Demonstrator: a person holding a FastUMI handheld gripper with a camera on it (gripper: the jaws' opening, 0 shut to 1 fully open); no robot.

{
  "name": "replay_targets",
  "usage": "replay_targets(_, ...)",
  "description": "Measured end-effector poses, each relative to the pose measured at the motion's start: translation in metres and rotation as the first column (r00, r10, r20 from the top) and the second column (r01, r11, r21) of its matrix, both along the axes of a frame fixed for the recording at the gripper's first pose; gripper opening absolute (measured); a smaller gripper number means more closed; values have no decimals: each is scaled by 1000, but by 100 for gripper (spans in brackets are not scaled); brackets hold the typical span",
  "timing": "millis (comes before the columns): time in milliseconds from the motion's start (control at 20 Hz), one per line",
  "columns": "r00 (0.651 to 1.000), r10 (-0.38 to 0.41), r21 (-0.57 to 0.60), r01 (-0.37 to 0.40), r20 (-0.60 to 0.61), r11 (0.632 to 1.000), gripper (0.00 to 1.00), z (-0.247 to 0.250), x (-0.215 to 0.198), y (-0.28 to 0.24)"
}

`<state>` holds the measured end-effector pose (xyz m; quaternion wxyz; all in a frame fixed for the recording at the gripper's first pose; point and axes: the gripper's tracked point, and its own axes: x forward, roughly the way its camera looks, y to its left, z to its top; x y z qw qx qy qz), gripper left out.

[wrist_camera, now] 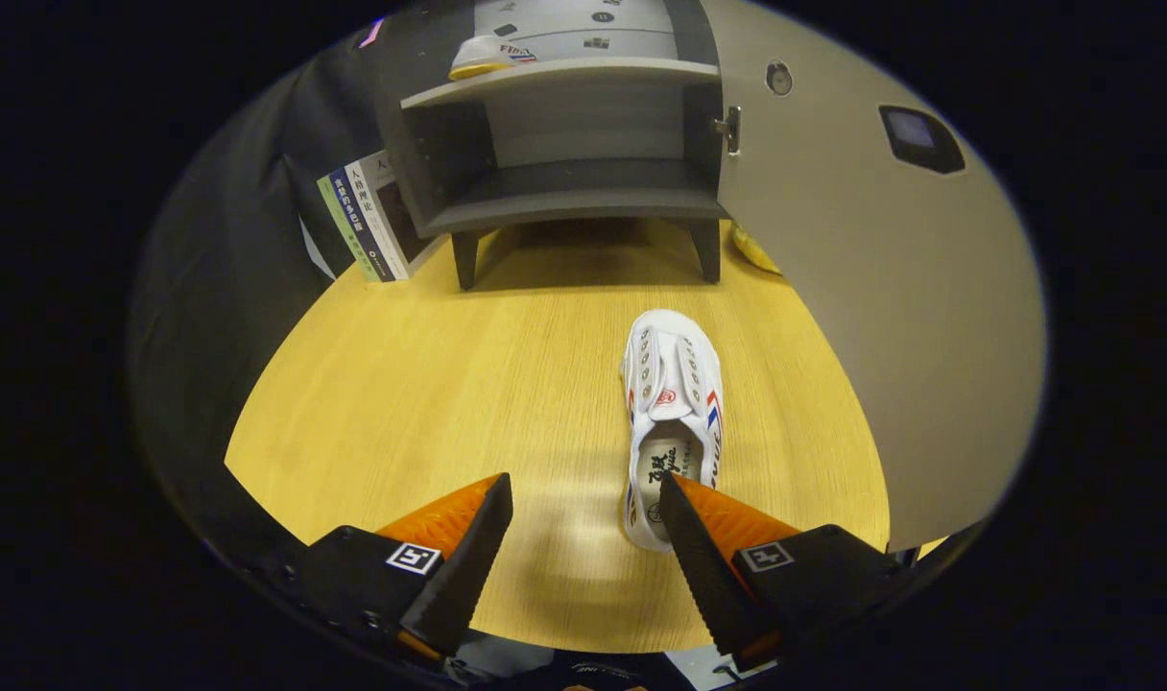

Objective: Open the shoe cabinet door, grab the shoes and put them into the shoe cabinet, then close the shoe cabinet door.

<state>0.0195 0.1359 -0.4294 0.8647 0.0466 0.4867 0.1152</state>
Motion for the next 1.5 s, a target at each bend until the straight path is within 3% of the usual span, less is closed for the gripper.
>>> replay_targets(400,998,-50,-29,48,-42,998,97,-49,39,10)
replay_targets(600,994,-106,-54,106,17,993,95,-57,66,11)
replay_targets(750,990,-138,-96,139,11,986,69,-69,77,-1)
replay_targets(850,987,-158,-109,159,22,981,31,-70,81,-9)
replay_targets(950,987,-162,-103,162,14,981,15,-72,80,-7)
replay_targets(1250,992,-125,-70,124,-1,990,2,-70,83,-7)
replay_targets(1500,987,-160,-45,161,34,986,2,-52,89,-11)
